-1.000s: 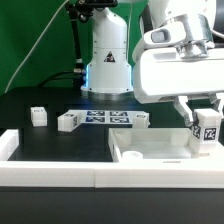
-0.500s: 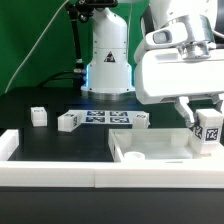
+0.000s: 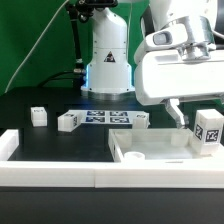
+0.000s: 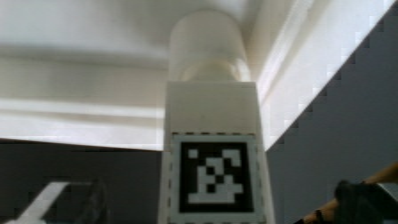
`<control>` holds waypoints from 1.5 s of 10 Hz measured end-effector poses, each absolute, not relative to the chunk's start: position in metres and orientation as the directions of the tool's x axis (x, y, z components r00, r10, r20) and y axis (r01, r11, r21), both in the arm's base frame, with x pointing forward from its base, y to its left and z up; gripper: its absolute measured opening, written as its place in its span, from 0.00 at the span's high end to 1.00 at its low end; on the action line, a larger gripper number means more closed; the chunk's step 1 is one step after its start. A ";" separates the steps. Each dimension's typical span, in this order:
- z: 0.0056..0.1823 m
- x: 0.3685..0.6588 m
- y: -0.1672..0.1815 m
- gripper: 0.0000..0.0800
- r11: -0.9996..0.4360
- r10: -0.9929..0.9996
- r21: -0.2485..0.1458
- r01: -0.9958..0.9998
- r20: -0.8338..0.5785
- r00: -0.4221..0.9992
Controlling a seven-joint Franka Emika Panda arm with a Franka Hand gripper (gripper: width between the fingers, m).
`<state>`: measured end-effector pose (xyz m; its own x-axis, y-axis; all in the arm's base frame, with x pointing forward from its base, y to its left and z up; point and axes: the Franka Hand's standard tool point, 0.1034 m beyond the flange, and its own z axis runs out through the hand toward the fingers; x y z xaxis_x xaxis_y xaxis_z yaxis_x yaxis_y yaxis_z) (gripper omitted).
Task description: Assemble one leg
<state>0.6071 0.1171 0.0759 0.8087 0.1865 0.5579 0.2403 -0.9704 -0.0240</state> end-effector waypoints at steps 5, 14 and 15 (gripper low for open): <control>0.105 0.612 0.114 0.19 -0.966 0.204 -0.033 0.255 0.509 0.837; 0.092 0.607 0.131 0.19 -0.924 0.325 -0.243 0.296 -0.088 0.942; 0.091 0.607 0.130 0.19 -0.924 0.323 -0.241 0.296 -0.083 0.943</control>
Offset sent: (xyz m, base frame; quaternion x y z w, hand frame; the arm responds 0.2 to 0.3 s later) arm 0.0101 -0.0127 0.0428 -0.0054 -0.0538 -0.0216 0.9983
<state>0.6071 0.1302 0.0911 0.9427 0.3232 -0.0827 0.2957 -0.9243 -0.2414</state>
